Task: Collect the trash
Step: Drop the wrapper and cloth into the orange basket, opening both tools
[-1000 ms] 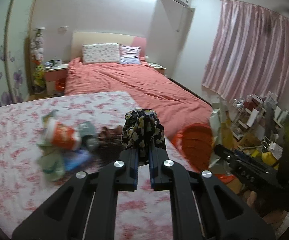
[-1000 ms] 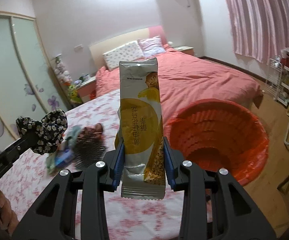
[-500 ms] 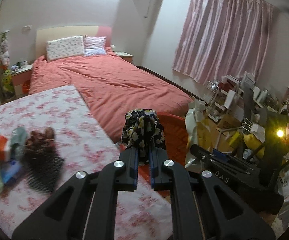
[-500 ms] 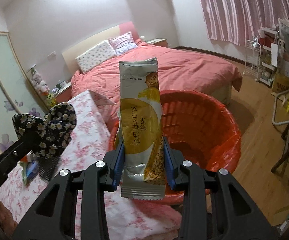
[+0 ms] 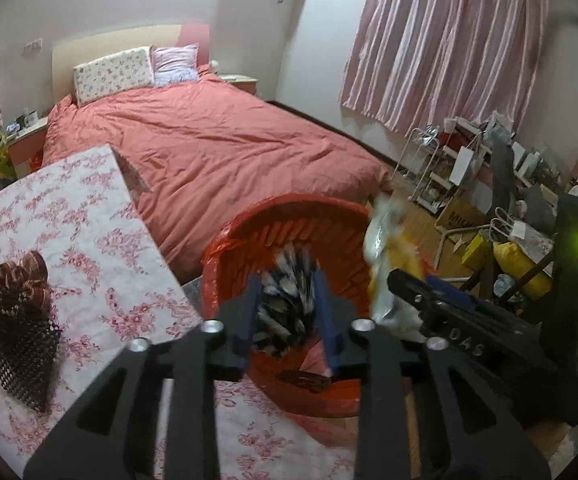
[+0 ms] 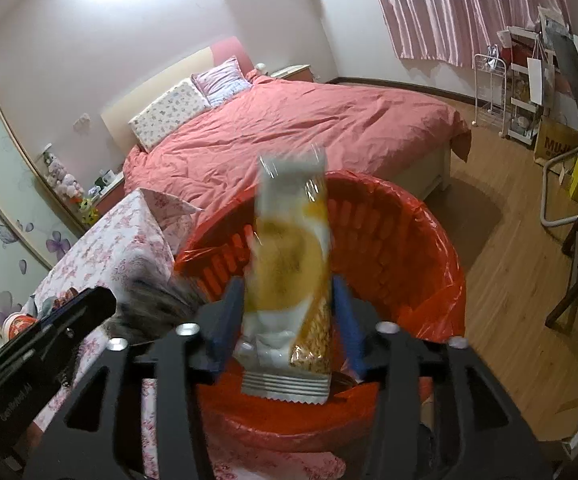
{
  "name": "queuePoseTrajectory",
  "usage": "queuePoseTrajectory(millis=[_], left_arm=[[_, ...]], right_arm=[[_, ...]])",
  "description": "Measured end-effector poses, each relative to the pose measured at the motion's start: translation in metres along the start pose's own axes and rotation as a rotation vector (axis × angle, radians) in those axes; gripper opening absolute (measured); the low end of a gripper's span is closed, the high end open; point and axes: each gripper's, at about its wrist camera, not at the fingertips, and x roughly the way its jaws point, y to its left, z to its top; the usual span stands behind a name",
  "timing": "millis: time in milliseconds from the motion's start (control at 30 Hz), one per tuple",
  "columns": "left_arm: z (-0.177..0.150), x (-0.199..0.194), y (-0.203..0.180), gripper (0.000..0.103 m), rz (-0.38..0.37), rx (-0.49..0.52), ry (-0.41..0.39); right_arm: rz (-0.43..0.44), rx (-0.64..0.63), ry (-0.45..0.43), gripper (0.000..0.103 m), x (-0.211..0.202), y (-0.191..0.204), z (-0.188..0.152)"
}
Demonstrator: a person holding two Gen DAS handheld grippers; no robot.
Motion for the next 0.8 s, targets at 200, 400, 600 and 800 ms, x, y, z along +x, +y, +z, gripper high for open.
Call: queuePoseTrajectory(millis=[200,400,600,800], left_arm=[[-0.006,-0.006,0.021,0.048,0.066,-0.014,-0.001],[-0.018,-0.028,0.039,0.058,0.146,0.001,-0.019],[-0.029,-0.048,0.067,0.059,0.199,-0.026,-0.020],[-0.042,-0.071,0.101,0.060,0.251,-0.084,-0.026]], right_arm=[[-0.018,-0.006,0.007,0.059,-0.004,-0.002,-0.005],[-0.020,-0.018,0.009,0.060,-0.005,0.002,0.001],[-0.009,-0.066,0.010,0.060,-0.011,0.025,-0.004],[0.018,-0.122,0.024,0.060,-0.013,0.055,-0.012]])
